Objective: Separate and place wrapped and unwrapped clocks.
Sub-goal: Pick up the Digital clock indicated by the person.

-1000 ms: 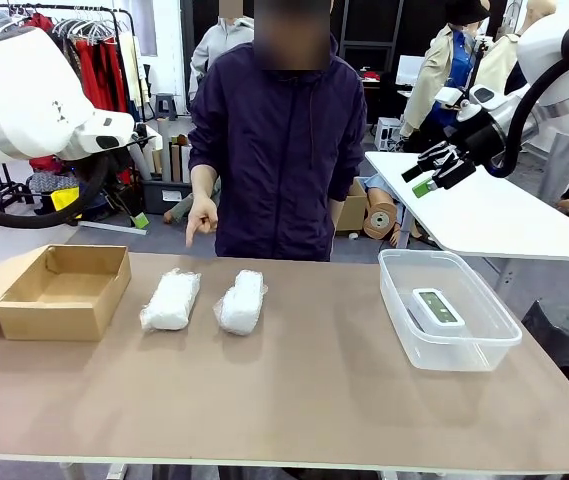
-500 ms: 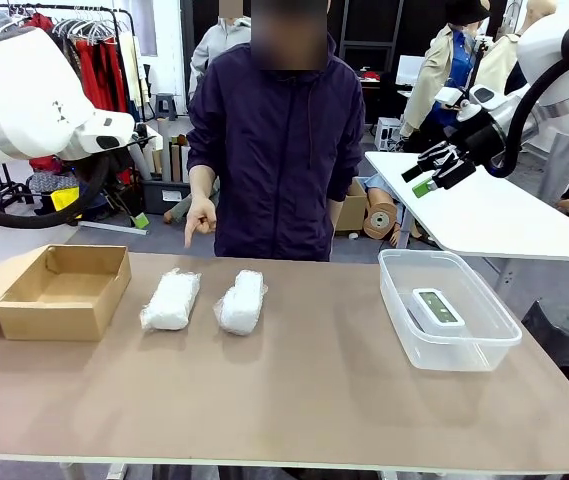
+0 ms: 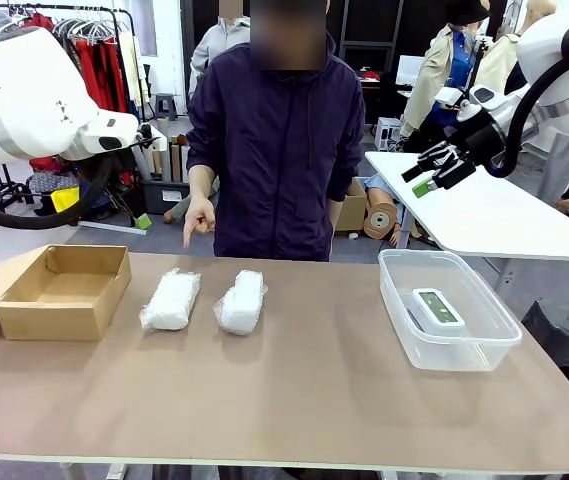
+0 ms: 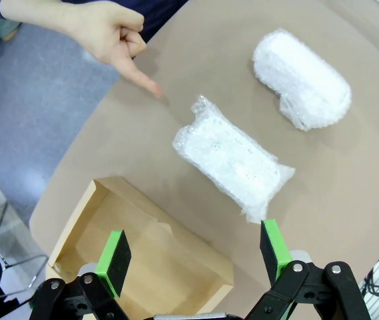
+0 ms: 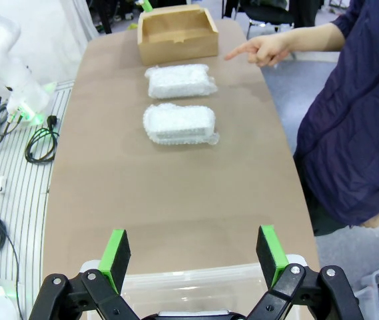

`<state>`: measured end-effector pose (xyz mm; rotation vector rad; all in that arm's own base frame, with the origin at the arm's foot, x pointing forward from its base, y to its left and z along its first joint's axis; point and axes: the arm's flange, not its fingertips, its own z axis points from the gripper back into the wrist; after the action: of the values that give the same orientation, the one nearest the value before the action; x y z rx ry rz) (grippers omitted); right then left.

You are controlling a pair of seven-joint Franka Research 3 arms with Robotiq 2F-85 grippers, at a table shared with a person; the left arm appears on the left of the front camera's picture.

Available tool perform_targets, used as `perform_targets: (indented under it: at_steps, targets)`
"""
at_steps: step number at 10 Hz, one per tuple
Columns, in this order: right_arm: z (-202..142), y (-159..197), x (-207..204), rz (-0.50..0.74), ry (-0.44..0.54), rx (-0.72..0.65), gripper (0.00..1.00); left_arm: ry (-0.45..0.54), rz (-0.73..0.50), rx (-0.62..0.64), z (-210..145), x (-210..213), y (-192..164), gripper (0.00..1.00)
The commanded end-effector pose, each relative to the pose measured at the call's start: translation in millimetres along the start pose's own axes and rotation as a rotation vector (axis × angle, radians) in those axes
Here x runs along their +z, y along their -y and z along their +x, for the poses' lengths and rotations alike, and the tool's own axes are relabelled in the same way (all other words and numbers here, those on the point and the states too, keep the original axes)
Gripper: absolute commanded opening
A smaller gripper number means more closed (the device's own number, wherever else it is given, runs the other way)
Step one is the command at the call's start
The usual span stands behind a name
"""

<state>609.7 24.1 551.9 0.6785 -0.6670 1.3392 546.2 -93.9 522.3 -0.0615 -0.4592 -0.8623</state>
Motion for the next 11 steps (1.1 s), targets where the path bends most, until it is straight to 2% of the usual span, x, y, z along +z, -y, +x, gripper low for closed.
perform_targets:
  at_steps: [1, 2, 3, 6, 8, 10, 11]
  targets:
    - [1.8, -2.7, 0.2, 0.001, -0.001, 0.006, 1.00, 0.008, -0.012, -0.013, -4.8, 1.5, -4.3, 1.00]
    - [1.8, -2.7, 0.2, 0.001, -0.001, 0.006, 1.00, 0.000, 0.000, 0.000, 0.0, 0.0, 0.0, 1.00]
    - [1.8, -2.7, 0.2, 0.001, -0.001, 0.006, 1.00, -0.003, -0.040, -0.035, 3.6, 5.1, 3.3, 1.00]
    - [1.8, -2.7, 0.2, 0.001, -0.001, 0.006, 1.00, -0.033, -0.120, -0.005, 25.7, 19.5, 29.2, 1.00]
    - [1.8, -2.7, 0.2, 0.001, -0.001, 0.006, 1.00, -0.083, -0.112, 0.110, 49.2, 16.3, 40.7, 1.00]
    - [1.8, -2.7, 0.2, 0.001, -0.001, 0.006, 1.00, -0.150, -0.064, 0.255, 72.4, -7.8, 48.2, 1.00]
    - [1.8, -2.7, 0.2, 0.001, -0.001, 0.006, 1.00, -0.194, -0.018, 0.287, 82.3, -25.3, 51.5, 1.00]
